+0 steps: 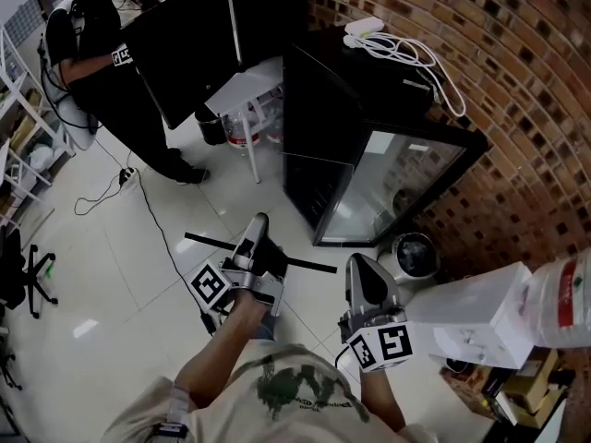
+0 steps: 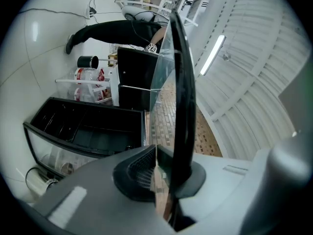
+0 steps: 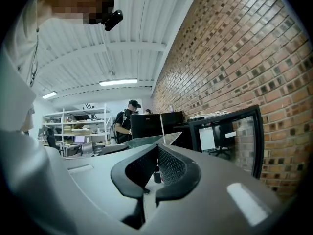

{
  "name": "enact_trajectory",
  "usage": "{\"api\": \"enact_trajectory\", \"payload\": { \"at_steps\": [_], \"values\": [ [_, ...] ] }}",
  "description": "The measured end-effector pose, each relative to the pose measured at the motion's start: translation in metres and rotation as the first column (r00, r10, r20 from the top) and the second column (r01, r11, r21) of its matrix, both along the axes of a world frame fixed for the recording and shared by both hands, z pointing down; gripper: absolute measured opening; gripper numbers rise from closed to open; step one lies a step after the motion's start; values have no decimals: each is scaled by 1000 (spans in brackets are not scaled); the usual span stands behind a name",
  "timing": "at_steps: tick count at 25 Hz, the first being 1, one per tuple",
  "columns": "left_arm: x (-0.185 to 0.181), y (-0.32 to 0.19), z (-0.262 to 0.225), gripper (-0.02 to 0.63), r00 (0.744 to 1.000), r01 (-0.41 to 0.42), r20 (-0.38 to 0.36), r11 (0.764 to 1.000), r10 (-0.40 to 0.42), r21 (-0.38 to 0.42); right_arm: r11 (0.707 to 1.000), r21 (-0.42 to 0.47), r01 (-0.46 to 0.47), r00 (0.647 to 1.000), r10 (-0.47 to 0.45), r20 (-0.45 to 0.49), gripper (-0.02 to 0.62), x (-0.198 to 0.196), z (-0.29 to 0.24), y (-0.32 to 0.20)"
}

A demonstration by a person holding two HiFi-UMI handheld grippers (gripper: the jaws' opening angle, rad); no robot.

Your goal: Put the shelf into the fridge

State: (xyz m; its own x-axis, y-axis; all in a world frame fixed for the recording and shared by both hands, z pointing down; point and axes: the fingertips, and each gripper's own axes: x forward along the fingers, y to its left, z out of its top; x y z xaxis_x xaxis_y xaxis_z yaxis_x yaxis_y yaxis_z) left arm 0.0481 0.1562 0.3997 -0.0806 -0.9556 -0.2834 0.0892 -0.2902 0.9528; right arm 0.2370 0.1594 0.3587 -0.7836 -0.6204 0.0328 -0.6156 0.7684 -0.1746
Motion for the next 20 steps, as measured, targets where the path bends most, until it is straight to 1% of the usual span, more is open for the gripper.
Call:
{"api": "enact_trajectory", "payload": {
  "at_steps": [5, 12, 16, 20],
  "values": [
    [-28, -34, 3, 17, 1000, -27, -13, 1000, 27, -5, 1000, -16, -20, 1000, 20, -21, 0, -29, 2, -29],
    [-63, -81, 7, 17, 996, -94, -15, 995, 94, -14, 997, -22, -71, 997, 70, -44, 0, -67, -1, -71],
    [-79, -107, 11, 17, 990, -141, -10, 990, 140, -24, 993, -24, -112, 993, 111, -38, 0, -90, -6, -94],
    [-94, -131, 18, 17, 982, -191, -22, 981, 190, -32, 989, -19, -149, 988, 148, -48, 0, -111, -8, -112]
  ]
}}
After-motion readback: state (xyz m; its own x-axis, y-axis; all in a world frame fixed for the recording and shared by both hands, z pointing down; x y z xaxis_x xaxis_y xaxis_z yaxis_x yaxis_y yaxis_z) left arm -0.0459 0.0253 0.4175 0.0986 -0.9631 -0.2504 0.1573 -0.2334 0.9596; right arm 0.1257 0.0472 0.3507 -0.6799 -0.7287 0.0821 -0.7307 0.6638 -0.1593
